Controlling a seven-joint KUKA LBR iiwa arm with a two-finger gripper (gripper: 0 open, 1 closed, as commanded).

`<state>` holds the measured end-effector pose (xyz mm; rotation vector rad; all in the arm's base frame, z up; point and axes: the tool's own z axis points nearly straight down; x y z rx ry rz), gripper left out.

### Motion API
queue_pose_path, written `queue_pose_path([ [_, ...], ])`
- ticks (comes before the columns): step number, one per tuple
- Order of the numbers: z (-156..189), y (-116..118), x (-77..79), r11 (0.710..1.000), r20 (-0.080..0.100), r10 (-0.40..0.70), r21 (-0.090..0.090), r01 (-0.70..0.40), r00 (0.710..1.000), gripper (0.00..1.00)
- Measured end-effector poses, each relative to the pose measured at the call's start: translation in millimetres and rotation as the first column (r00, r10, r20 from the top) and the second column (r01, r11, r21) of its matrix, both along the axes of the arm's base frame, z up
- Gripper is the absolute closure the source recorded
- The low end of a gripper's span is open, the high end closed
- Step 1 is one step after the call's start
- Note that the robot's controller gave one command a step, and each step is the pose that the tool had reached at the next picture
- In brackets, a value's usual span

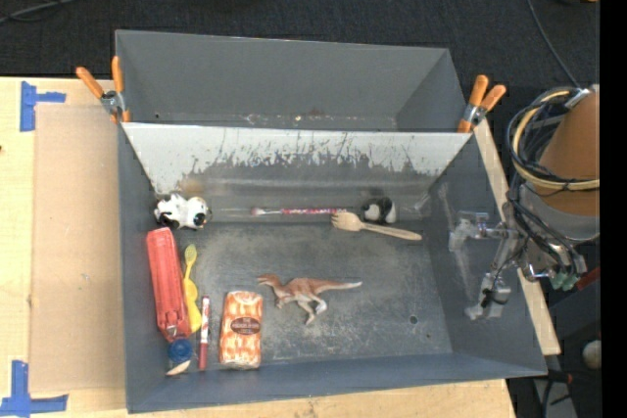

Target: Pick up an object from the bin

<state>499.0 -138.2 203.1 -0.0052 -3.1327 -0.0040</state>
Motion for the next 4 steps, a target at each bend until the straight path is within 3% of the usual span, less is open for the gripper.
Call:
queue_pose_path([
  [1, 4, 1, 1.7, 1.0, 0.007, 0.005, -0.002, -0.005, 1.0, 0.0],
  [2, -54, 23, 30.0, 0.991, 0.01, 0.136, -0.002, -0.136, 0.991, 0.0],
  [3, -126, 16, 102.5, 0.969, 0.02, 0.246, -0.009, -0.246, 0.969, 0.0],
  [4, -129, 69, 71.6, 0.978, 0.017, 0.209, -0.007, -0.209, 0.978, 0.0],
])
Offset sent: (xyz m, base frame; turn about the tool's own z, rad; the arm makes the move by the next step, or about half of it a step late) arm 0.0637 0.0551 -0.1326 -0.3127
